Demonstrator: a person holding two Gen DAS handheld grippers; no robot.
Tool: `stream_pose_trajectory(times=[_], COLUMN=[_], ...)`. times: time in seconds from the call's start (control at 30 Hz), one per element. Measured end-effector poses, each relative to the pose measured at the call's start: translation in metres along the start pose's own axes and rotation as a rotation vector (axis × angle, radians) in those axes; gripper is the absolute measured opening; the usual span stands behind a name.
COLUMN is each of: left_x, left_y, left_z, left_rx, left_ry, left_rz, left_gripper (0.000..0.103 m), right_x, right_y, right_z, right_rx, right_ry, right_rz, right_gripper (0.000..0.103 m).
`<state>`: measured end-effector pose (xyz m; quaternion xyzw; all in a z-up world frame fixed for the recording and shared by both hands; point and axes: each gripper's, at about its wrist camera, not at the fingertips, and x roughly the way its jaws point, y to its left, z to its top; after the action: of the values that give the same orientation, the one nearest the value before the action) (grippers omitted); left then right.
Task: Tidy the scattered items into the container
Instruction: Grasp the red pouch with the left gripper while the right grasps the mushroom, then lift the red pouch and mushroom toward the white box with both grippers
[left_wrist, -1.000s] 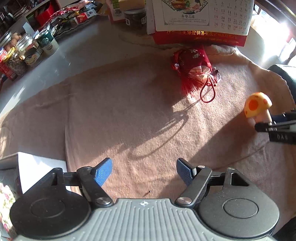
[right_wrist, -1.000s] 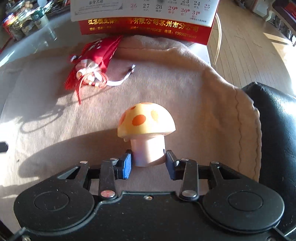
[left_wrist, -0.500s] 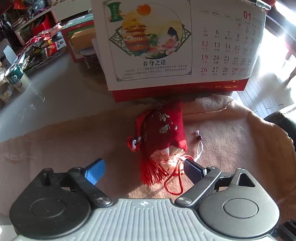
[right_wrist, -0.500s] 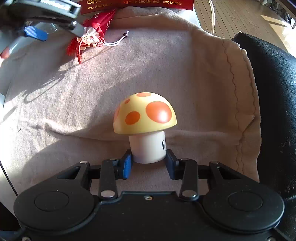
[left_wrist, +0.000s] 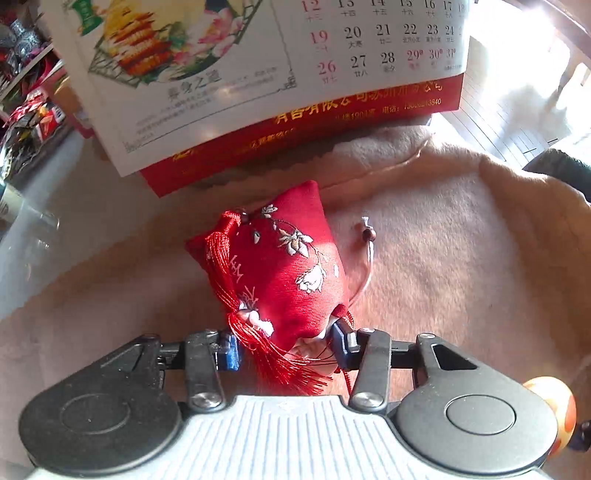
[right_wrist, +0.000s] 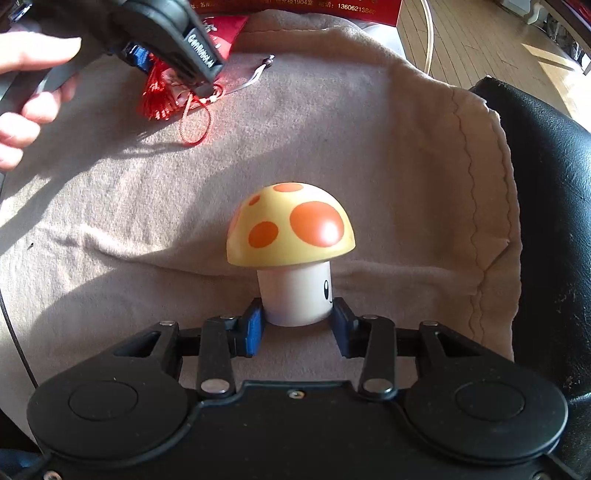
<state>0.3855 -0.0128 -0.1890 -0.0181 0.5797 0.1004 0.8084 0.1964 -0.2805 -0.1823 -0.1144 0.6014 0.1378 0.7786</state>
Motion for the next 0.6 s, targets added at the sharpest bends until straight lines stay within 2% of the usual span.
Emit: stream_pose_trajectory(times=[0.07, 0.3, 0.47, 0.6], left_x=[-0.010, -0.054, -0.074, -0.080], left_y=[0.010, 0.042, 0.063, 0.073], left_z=[-0.019, -0.102, -0.171, -0.212], left_rx=[-0.016, -0.008, -0.032, -0.073], left_ry=[0.014, 0.053, 0.088, 0.114], left_rz=[-0.034, -0.002, 0.018, 0.032], left_gripper=[0.047, 0.047, 0.048, 0.048], right_x=[0.001, -0.002, -0.011, -0.018], right_y=[0.000, 0.001, 0.019, 0.045], right_z=[-0.001, -0.006, -0.030, -0.051], right_rx=[-0.001, 0.016, -0.017, -0.080], right_ry=[-0.005, -0.009, 0.000, 0.007], right_rz=[0.000, 0.004, 0.030, 0.066], right_gripper=[0.042, 0.040, 0.040, 0.040])
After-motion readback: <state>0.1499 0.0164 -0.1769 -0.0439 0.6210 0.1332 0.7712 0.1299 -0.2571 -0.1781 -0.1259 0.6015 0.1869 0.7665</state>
